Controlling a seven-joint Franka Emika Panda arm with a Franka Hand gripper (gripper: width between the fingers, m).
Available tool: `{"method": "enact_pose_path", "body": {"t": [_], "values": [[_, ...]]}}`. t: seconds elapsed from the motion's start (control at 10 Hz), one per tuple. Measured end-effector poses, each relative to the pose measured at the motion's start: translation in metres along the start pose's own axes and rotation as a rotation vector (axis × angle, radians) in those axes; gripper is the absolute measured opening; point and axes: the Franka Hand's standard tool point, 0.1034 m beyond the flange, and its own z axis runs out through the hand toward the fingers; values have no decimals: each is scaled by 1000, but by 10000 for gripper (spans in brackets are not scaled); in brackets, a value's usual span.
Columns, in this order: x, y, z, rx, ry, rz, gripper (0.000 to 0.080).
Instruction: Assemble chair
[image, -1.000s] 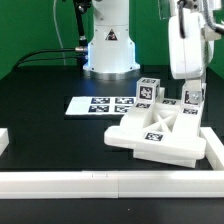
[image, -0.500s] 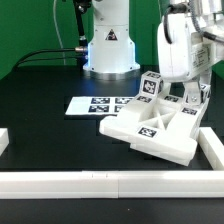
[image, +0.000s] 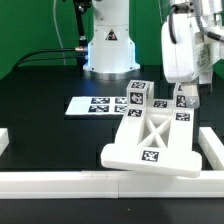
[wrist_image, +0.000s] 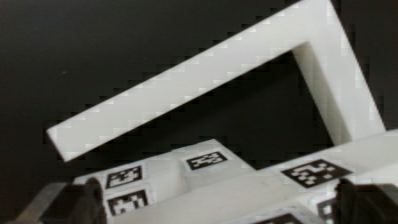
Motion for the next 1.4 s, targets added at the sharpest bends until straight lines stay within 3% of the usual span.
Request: {"method": "enact_pose_path", "body": {"t": [0.4,0.6,1.4], "values": [[0,-3,-16,13,-25,-33,649],[10,7,-15,2,-16,-35,649],[19,16,-13,-6,-14,-41,649]]}}
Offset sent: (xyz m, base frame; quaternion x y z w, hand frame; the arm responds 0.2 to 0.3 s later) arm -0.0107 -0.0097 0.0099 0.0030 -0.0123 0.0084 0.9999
